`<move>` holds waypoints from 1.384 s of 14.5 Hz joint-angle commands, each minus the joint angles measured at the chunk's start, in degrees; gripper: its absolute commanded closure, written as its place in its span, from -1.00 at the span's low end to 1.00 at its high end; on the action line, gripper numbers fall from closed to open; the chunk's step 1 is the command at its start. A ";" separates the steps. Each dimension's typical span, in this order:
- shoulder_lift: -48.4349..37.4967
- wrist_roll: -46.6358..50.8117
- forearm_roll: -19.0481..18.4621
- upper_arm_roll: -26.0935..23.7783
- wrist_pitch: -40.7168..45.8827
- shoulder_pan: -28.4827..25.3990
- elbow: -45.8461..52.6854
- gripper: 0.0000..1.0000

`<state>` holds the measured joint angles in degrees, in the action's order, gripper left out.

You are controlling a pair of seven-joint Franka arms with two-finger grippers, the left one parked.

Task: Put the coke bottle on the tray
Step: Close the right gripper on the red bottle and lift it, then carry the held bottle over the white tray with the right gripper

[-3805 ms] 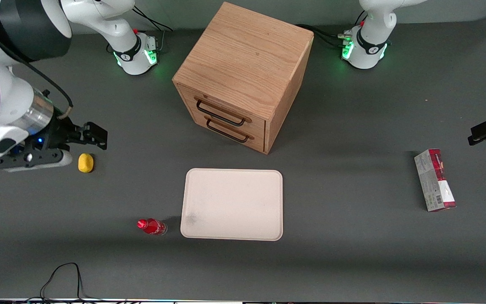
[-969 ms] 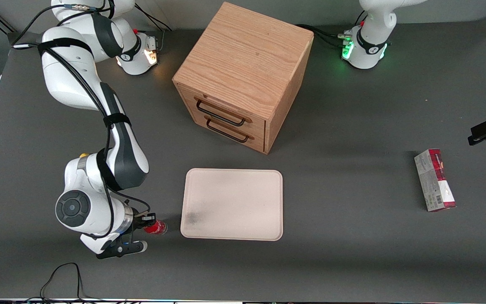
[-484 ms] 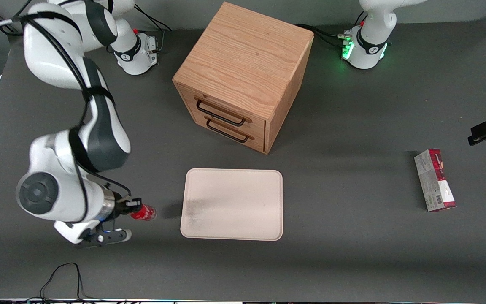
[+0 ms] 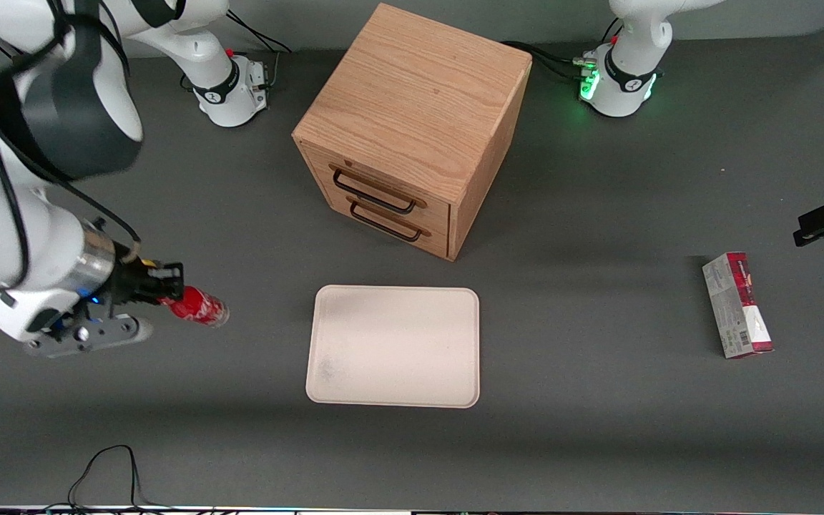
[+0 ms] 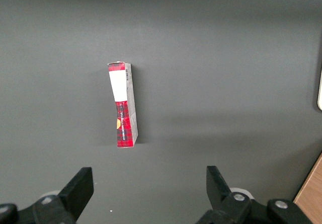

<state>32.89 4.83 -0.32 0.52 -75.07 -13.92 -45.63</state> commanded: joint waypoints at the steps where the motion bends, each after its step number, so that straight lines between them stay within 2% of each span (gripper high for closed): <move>1: -1.61 -1.23 0.06 -0.17 0.98 0.04 -1.22 1.00; 10: -0.64 1.32 -0.03 -0.70 -4.73 -10.32 -1.13 1.00; 14: 1.90 1.23 -0.03 -1.05 -7.10 -10.60 -1.22 1.00; 20: 11.39 1.15 -0.12 -0.96 -16.84 -10.51 -1.30 1.00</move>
<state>41.46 5.45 -0.30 -0.42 -89.22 -24.44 -48.16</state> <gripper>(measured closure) 0.687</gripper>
